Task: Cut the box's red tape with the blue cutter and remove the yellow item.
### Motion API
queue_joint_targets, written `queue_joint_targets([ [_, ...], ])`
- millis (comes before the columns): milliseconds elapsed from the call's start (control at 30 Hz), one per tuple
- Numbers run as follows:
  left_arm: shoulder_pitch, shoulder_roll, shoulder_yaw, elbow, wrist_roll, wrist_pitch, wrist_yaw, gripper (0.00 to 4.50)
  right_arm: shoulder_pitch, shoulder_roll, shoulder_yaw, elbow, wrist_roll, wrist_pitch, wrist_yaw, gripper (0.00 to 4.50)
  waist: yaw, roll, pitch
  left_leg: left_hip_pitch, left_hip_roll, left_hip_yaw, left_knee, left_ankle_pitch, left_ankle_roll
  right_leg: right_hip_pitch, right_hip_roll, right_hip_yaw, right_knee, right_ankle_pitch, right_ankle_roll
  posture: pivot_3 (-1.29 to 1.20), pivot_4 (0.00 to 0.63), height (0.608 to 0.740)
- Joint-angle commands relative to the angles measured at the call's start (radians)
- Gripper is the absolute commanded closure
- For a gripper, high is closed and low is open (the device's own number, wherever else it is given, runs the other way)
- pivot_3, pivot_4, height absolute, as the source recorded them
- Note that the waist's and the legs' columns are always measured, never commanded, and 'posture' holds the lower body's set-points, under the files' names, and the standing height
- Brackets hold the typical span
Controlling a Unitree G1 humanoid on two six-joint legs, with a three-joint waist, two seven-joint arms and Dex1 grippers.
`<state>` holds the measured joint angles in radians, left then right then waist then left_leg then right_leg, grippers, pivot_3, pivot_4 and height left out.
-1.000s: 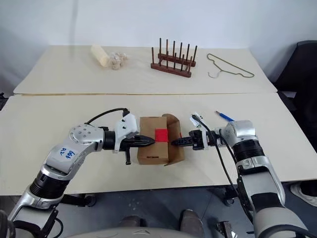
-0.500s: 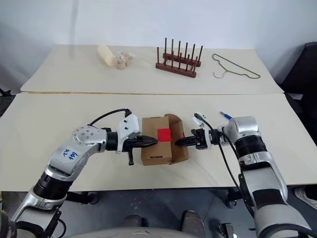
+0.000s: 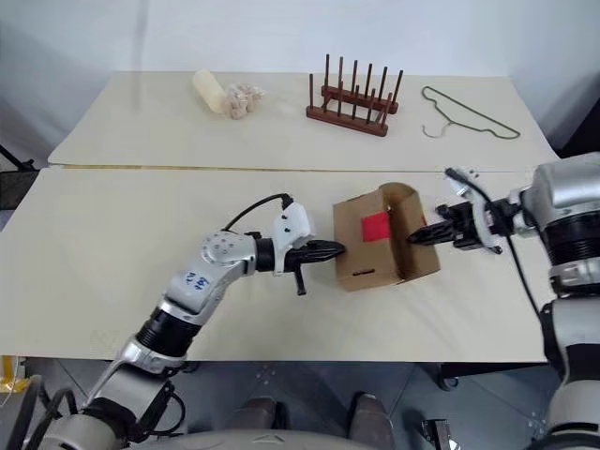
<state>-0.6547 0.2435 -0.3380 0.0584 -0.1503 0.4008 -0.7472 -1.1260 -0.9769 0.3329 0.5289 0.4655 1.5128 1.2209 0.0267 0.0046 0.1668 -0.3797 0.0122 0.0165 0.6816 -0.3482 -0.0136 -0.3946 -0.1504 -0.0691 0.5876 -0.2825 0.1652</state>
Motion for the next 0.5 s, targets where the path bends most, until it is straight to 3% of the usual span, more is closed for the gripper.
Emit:
queue_joint_targets([
  [33, -0.004, -0.039, -0.029, 0.046, 0.032, -0.034, 0.015, 4.5, -0.063, -0.061, 0.043, -0.06, 0.024, 0.021, 0.055, 4.48, -0.001, 0.0, 0.0, 0.0, 0.0, 0.0, 0.0, 0.0, 0.0, 0.0, 0.0, 0.0, 0.0, 0.0, 0.001, 0.0, 0.15, 0.74],
  [500, 0.072, -0.126, 0.03, 0.051, 0.066, -0.064, 0.15, 4.5, -0.278, -0.214, 0.374, -0.323, 0.063, 0.102, 0.12, 4.48, 0.002, 0.001, 0.002, -0.013, 0.0, 0.002, 0.002, 0.0, 0.0, -0.016, 0.0, 0.0, 0.002, 0.001, 0.001, 0.0, 0.15, 0.74],
])
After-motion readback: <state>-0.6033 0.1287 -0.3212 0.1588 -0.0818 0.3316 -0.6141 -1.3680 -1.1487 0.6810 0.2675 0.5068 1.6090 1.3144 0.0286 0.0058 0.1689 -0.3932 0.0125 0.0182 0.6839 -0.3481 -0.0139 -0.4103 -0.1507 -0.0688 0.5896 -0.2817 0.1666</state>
